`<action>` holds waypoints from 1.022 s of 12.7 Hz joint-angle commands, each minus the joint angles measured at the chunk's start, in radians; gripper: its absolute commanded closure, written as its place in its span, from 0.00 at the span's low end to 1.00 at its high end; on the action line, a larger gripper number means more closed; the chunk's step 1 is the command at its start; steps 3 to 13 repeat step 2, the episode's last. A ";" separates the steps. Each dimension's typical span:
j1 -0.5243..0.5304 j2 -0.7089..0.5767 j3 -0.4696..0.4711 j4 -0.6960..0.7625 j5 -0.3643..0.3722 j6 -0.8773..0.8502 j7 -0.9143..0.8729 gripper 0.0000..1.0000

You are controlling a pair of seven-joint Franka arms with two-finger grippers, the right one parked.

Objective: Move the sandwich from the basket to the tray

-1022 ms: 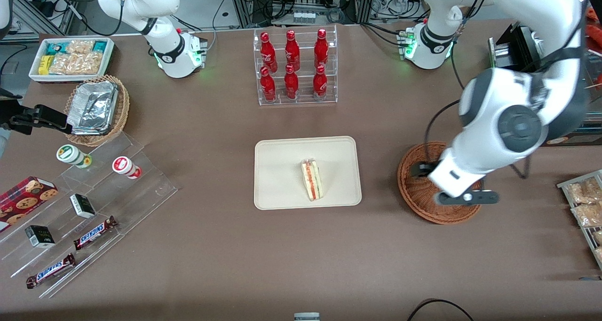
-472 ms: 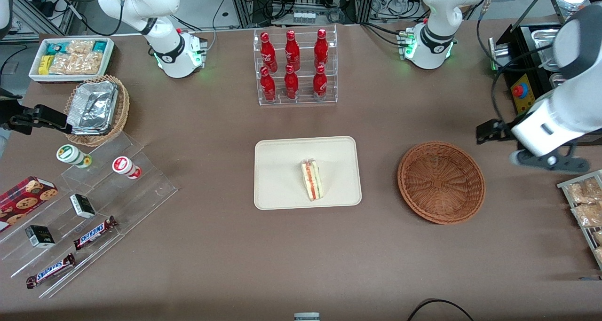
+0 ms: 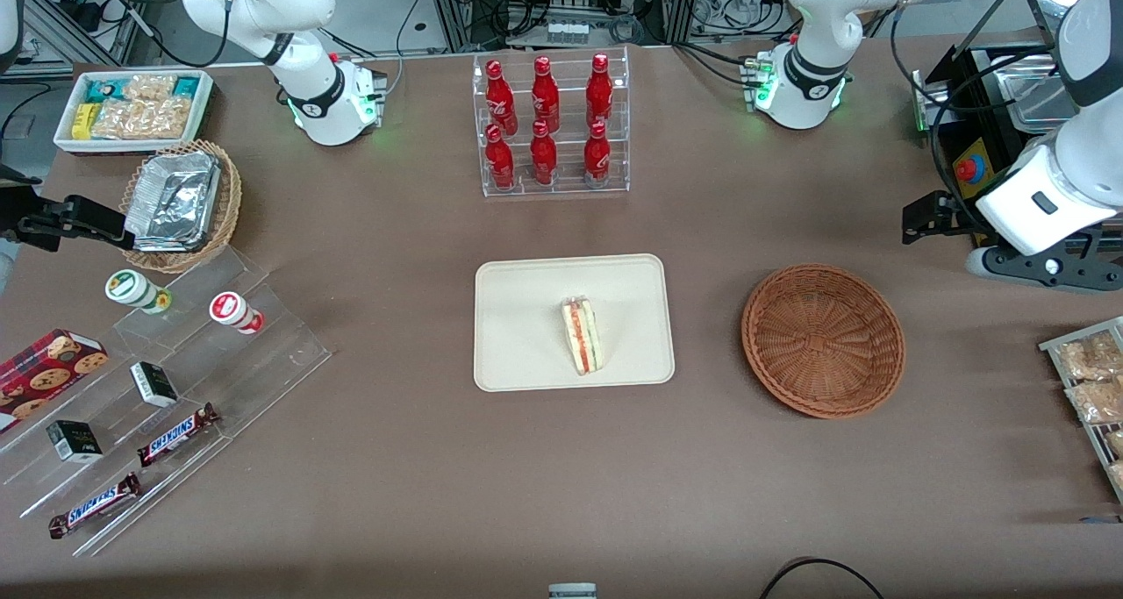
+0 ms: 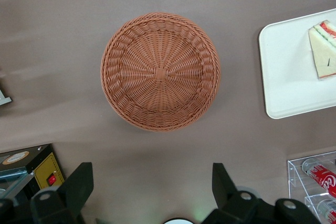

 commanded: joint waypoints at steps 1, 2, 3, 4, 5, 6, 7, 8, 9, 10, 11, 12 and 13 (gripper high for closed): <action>-0.097 -0.019 0.109 -0.009 -0.017 -0.004 0.008 0.00; -0.103 -0.021 0.115 -0.008 -0.019 -0.004 0.006 0.00; -0.103 -0.021 0.115 -0.008 -0.019 -0.004 0.006 0.00; -0.103 -0.021 0.115 -0.008 -0.019 -0.004 0.006 0.00; -0.103 -0.021 0.115 -0.008 -0.019 -0.004 0.006 0.00; -0.103 -0.021 0.115 -0.008 -0.019 -0.004 0.006 0.00; -0.103 -0.021 0.115 -0.008 -0.019 -0.004 0.006 0.00; -0.103 -0.021 0.115 -0.008 -0.019 -0.004 0.006 0.00; -0.103 -0.021 0.115 -0.008 -0.019 -0.004 0.006 0.00; -0.103 -0.021 0.115 -0.008 -0.019 -0.004 0.006 0.00; -0.103 -0.021 0.115 -0.008 -0.019 -0.004 0.006 0.00; -0.103 -0.021 0.115 -0.008 -0.019 -0.004 0.006 0.00; -0.103 -0.021 0.115 -0.008 -0.019 -0.004 0.006 0.00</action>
